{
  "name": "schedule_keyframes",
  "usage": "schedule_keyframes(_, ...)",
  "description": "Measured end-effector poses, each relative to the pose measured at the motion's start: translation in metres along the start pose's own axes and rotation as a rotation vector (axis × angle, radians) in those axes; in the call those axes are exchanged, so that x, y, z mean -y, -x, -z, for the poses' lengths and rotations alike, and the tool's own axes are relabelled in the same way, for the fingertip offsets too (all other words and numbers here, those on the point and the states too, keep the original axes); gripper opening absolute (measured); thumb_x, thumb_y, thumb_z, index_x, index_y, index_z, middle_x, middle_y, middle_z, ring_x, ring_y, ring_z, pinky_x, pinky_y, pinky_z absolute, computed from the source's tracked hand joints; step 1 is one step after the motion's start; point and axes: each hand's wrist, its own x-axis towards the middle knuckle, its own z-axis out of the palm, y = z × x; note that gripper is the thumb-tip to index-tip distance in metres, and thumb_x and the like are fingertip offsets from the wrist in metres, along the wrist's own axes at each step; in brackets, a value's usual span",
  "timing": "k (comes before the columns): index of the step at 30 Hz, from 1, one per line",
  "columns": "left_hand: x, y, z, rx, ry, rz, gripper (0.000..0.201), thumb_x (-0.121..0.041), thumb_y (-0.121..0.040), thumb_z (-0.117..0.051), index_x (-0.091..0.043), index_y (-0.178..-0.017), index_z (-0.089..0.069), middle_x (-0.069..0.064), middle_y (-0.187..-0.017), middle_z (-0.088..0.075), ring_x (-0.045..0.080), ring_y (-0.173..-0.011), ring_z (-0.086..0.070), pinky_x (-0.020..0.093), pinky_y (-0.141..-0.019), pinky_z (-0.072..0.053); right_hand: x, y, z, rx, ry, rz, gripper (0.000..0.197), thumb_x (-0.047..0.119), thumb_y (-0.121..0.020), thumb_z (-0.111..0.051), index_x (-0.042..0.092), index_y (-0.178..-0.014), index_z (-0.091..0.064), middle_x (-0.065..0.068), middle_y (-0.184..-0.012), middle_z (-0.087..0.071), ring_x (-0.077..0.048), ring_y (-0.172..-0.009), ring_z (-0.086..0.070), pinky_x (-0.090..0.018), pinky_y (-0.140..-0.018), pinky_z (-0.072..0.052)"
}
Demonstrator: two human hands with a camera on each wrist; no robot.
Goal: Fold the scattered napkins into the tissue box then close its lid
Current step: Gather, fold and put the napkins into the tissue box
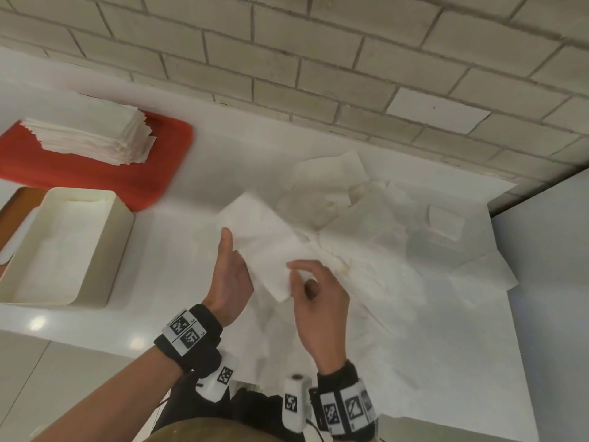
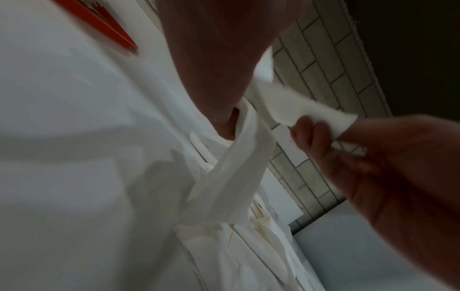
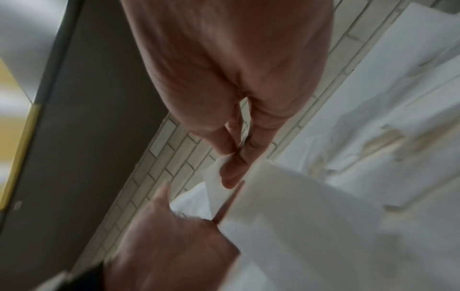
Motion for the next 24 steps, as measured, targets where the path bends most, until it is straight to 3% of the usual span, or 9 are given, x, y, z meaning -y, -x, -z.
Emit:
schedule_keyframes(4,0.001,-0.010,-0.004,-0.165,-0.219,-0.133,0.041,-0.042,-0.104,-0.066,-0.005,-0.120,-0.077,0.019,-0.122,-0.078,0.038,-0.118,-0.074,0.064,-0.110,-0.051,-0.017,0.029,-0.004,0.025,0.029,-0.106,0.019,0.019,-0.100,-0.074,0.037,-0.104,-0.072,0.015,-0.102,-0.072,-0.013,-0.076,-0.073,-0.029,-0.071,-0.059)
schedule_keyframes(8,0.007,-0.019,0.002,-0.263,-0.373,-0.193,0.027,-0.033,-0.102,-0.075,-0.007,-0.105,-0.080,0.016,-0.107,-0.081,0.038,-0.104,-0.078,0.065,-0.099,-0.058,-0.017,0.032,0.004,0.208,-0.043,-0.191,0.012,0.030,-0.098,-0.077,0.038,-0.102,-0.069,0.014,-0.106,-0.074,-0.013,-0.076,-0.077,-0.036,-0.077,-0.063)
schedule_keyframes(11,0.001,-0.020,-0.003,-0.260,-0.443,-0.245,0.024,-0.029,-0.100,-0.076,-0.005,-0.105,-0.080,0.011,-0.102,-0.083,0.030,-0.097,-0.080,0.052,-0.090,-0.064,-0.036,-0.016,0.035,0.141,0.142,-0.036,0.009,0.023,-0.103,-0.069,0.032,-0.102,-0.066,0.010,-0.098,-0.074,-0.009,-0.080,-0.074,-0.026,-0.078,-0.057)
schedule_keyframes(14,-0.006,-0.021,-0.001,-0.276,-0.532,-0.254,0.033,-0.032,-0.095,-0.082,0.001,-0.094,-0.079,0.018,-0.092,-0.081,0.026,-0.080,-0.076,0.045,-0.075,-0.061,-0.066,-0.106,0.073,0.065,0.597,0.174,0.026,0.012,-0.099,-0.064,0.027,-0.120,-0.064,-0.002,-0.116,-0.070,-0.029,-0.100,-0.071,-0.041,-0.085,-0.056)
schedule_keyframes(16,-0.009,-0.022,0.000,-0.274,-0.550,-0.232,0.032,-0.033,-0.090,-0.087,-0.001,-0.095,-0.080,0.023,-0.097,-0.080,0.030,-0.085,-0.078,0.053,-0.079,-0.063,-0.084,-0.166,0.088,0.353,0.929,0.218,0.062,0.010,-0.089,-0.069,0.036,-0.144,-0.056,-0.001,-0.151,-0.054,-0.033,-0.138,-0.053,-0.047,-0.106,-0.047)
schedule_keyframes(18,-0.012,-0.022,-0.003,-0.267,-0.561,-0.220,0.024,-0.030,-0.089,-0.089,-0.008,-0.098,-0.082,0.014,-0.098,-0.082,0.034,-0.094,-0.080,0.056,-0.086,-0.064,-0.087,-0.206,0.090,0.670,1.076,0.223,0.071,0.012,-0.089,-0.075,0.042,-0.149,-0.050,0.006,-0.167,-0.033,-0.027,-0.159,-0.023,-0.049,-0.123,-0.029)
schedule_keyframes(19,-0.013,-0.022,-0.005,-0.265,-0.566,-0.217,0.023,-0.030,-0.089,-0.088,-0.010,-0.099,-0.082,0.011,-0.098,-0.083,0.033,-0.095,-0.080,0.055,-0.086,-0.065,-0.086,-0.220,0.089,0.759,1.100,0.239,0.060,0.016,-0.089,-0.079,0.039,-0.140,-0.058,0.005,-0.165,-0.035,-0.027,-0.160,-0.021,-0.047,-0.123,-0.026)
schedule_keyframes(21,-0.016,-0.021,-0.008,-0.261,-0.562,-0.230,0.026,-0.034,-0.095,-0.082,-0.009,-0.100,-0.081,0.012,-0.097,-0.082,0.030,-0.091,-0.080,0.051,-0.084,-0.065,-0.079,-0.235,0.085,0.806,1.111,0.275,0.030,0.022,-0.085,-0.086,0.029,-0.107,-0.067,0.002,-0.143,-0.054,-0.025,-0.145,-0.041,-0.039,-0.106,-0.034)
schedule_keyframes(24,-0.019,-0.025,-0.001,-0.268,-0.512,-0.240,0.053,-0.052,-0.100,-0.071,0.000,-0.097,-0.077,0.029,-0.099,-0.076,0.032,-0.086,-0.076,0.047,-0.081,-0.060,-0.061,-0.234,0.093,0.738,0.986,0.287,0.029,0.029,-0.084,-0.090,0.030,-0.086,-0.061,0.005,-0.108,-0.063,-0.023,-0.112,-0.057,-0.033,-0.085,-0.031)
